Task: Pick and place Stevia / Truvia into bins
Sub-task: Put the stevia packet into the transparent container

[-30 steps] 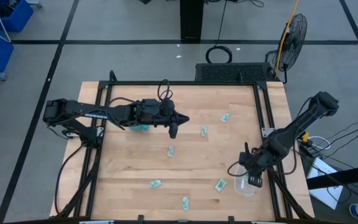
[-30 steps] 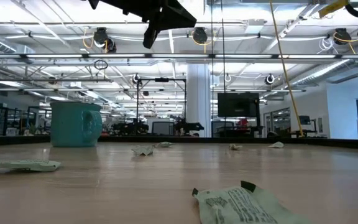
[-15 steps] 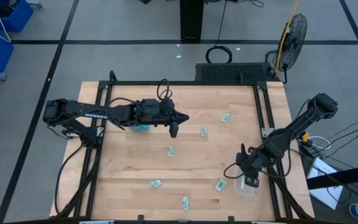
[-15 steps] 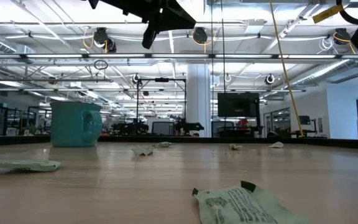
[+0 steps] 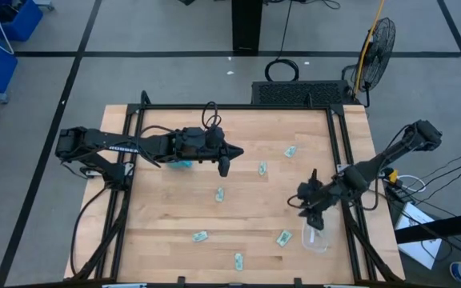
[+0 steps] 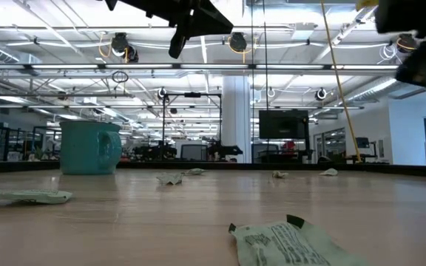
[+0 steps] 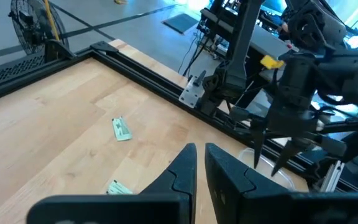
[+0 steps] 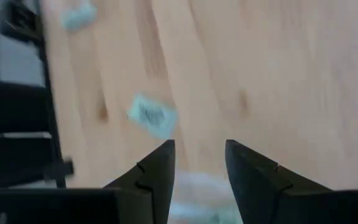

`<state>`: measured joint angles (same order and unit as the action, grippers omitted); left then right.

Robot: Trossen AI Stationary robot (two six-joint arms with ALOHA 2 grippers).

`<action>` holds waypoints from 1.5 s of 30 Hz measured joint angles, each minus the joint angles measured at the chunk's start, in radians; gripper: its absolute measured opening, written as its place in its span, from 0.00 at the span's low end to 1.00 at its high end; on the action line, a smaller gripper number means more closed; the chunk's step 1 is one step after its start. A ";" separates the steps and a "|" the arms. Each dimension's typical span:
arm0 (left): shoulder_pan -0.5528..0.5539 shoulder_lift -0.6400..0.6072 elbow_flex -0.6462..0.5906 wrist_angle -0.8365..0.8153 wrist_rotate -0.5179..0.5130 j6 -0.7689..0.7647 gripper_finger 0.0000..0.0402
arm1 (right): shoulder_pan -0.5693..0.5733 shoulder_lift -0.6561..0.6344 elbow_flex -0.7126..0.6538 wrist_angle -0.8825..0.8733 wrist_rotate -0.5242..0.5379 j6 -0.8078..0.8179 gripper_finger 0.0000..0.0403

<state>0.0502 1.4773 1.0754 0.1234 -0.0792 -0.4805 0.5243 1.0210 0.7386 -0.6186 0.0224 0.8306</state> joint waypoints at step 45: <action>0.001 0.000 0.000 -0.046 0.003 0.016 0.09 | 0.011 0.582 0.003 0.463 -0.163 -0.724 0.19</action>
<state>0.0509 1.4776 1.0752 0.0773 -0.0757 -0.4644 0.5349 1.6028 0.7414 -0.1557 -0.1407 0.1067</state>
